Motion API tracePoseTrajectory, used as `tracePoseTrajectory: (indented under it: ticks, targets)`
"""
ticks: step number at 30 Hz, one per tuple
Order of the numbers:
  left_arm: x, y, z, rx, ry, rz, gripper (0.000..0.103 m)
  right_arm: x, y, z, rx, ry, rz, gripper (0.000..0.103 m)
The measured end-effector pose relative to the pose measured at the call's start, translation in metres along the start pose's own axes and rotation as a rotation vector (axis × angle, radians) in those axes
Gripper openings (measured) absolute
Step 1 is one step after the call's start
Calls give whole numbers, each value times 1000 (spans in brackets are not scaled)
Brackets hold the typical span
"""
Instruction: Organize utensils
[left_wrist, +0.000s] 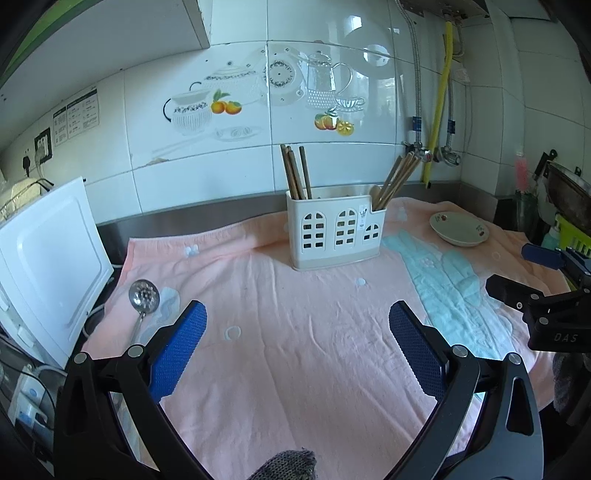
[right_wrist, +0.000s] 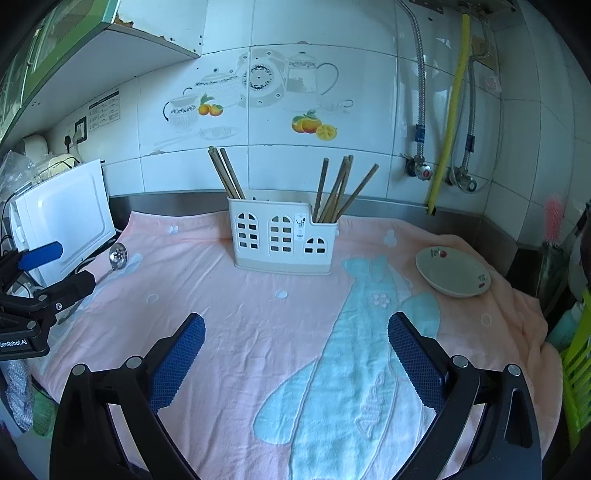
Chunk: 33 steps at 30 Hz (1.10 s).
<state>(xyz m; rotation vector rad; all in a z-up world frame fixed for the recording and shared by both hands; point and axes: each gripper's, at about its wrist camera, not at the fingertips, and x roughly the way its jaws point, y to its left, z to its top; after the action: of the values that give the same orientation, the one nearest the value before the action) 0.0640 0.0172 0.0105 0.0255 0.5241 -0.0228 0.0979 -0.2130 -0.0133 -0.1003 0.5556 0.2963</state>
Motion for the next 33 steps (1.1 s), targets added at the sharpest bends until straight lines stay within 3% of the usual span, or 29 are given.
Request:
tracePoseTrajectory:
  ticks: [33]
  targets:
    - [-3, -8, -15, -1, 38, -25, 98, -15, 2, -18, -4, 12, -10, 96]
